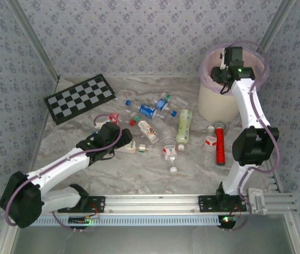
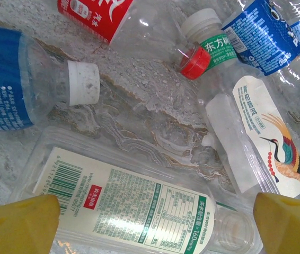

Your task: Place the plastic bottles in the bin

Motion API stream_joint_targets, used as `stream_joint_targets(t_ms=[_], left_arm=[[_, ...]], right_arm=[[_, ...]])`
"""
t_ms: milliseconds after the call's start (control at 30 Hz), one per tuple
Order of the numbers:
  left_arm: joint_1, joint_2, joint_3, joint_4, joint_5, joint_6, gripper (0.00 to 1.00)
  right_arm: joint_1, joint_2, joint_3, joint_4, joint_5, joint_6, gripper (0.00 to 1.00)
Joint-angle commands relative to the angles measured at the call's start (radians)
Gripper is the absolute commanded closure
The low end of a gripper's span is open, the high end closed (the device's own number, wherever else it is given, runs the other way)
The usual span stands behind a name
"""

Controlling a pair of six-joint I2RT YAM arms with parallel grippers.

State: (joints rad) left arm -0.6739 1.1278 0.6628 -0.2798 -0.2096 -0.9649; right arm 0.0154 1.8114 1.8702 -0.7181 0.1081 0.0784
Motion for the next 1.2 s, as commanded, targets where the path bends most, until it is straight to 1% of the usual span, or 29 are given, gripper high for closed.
stream_joint_targets(t_ms=[0, 100, 200, 233, 300, 367, 433, 600, 667, 733, 833, 900, 967, 1000, 1067, 1100, 1167], left_arm=[[0.004, -0.004, -0.006, 0.024, 0.023, -0.065, 0.07], [0.002, -0.030, -0.021, 0.039, 0.027, -0.133, 0.08], [0.000, -0.056, -0.028, 0.039, 0.022, -0.163, 0.08], [0.001, -0.061, -0.028, 0.031, 0.019, -0.168, 0.08], [-0.002, -0.074, -0.029, 0.016, 0.013, -0.179, 0.08], [-0.006, -0.083, -0.031, 0.003, 0.009, -0.182, 0.08], [-0.011, -0.089, -0.032, -0.013, 0.000, -0.181, 0.07], [-0.022, -0.091, -0.028, -0.039, -0.006, -0.177, 0.05], [-0.036, -0.092, -0.026, -0.043, -0.014, -0.198, 0.05], [-0.063, -0.095, -0.037, -0.037, -0.040, -0.281, 0.05], [-0.143, -0.099, -0.077, -0.007, -0.136, -0.527, 0.05], [-0.235, -0.091, -0.087, -0.006, -0.233, -0.701, 0.07], [-0.309, -0.062, -0.060, -0.024, -0.303, -0.792, 0.07], [-0.339, -0.036, -0.036, -0.049, -0.329, -0.834, 0.10], [-0.369, 0.025, 0.008, -0.076, -0.350, -0.897, 0.17], [-0.376, 0.062, 0.026, -0.074, -0.343, -0.925, 0.21], [-0.380, 0.128, 0.052, -0.041, -0.322, -0.954, 0.23]], right_arm=[[-0.006, 0.040, -0.064, -0.034, -0.026, 0.019, 0.83], [-0.015, 0.046, -0.106, -0.017, -0.037, 0.037, 0.78], [-0.022, 0.038, -0.117, -0.011, -0.048, 0.048, 0.67], [-0.023, 0.032, -0.114, -0.013, -0.048, 0.049, 0.63], [-0.028, 0.013, -0.095, -0.029, -0.048, 0.046, 0.50], [-0.030, -0.008, -0.064, -0.052, -0.045, 0.042, 0.42], [-0.032, -0.036, -0.026, -0.078, -0.045, 0.041, 0.32], [-0.043, -0.101, 0.102, -0.155, -0.041, 0.024, 0.01], [-0.055, -0.124, 0.154, -0.186, -0.076, 0.017, 0.00], [-0.083, -0.148, 0.185, -0.197, -0.146, 0.032, 0.00], [-0.104, -0.214, 0.179, -0.193, -0.180, 0.051, 0.00], [-0.108, -0.266, 0.139, -0.182, -0.208, 0.059, 0.00], [-0.108, -0.324, 0.079, -0.167, -0.242, 0.068, 0.00], [-0.112, -0.354, 0.042, -0.160, -0.265, 0.074, 0.00], [-0.124, -0.403, -0.023, -0.149, -0.335, 0.093, 0.00], [-0.136, -0.423, -0.050, -0.146, -0.379, 0.109, 0.00], [-0.153, -0.460, -0.096, -0.139, -0.456, 0.142, 0.00]])
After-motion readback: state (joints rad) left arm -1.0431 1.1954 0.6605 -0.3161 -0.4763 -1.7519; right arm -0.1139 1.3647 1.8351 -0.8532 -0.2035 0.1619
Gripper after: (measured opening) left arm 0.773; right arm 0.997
